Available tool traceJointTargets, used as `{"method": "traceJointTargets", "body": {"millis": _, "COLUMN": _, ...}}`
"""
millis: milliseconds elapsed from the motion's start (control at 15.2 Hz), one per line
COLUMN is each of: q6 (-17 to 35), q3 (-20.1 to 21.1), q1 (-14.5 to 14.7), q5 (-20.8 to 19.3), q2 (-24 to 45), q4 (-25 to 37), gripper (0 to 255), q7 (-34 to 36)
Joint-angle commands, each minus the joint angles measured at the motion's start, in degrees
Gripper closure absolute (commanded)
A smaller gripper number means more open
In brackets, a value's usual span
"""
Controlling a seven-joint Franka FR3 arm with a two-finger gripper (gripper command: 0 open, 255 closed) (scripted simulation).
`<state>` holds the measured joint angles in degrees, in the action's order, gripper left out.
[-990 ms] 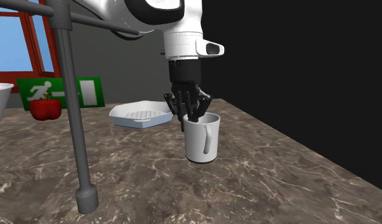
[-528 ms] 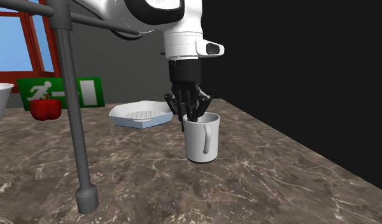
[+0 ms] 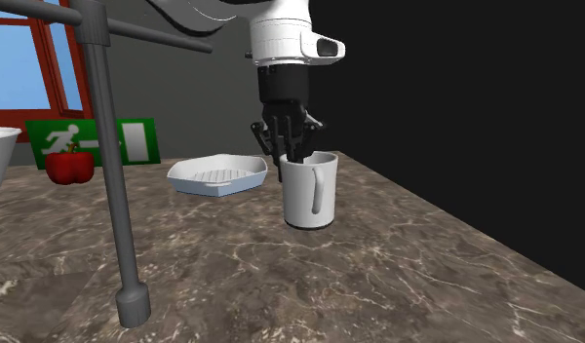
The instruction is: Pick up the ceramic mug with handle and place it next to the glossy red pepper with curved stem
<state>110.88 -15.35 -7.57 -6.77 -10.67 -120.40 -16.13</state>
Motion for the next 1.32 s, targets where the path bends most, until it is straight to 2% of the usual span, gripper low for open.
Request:
{"method": "traceJointTargets", "body": {"millis": 0, "q6": -1.69, "q3": 0.08, "q1": 0.02, "q5": -0.03, "q2": -0.4, "q4": 1.29, "gripper": 255, "q7": -0.07}}
{"method": "traceJointTargets", "body": {"millis": 1254, "q6": -16.33, "q3": 0.55, "q1": 0.32, "q5": 0.49, "q2": -0.08, "q4": 16.27, "gripper": 255, "q7": -1.05}}
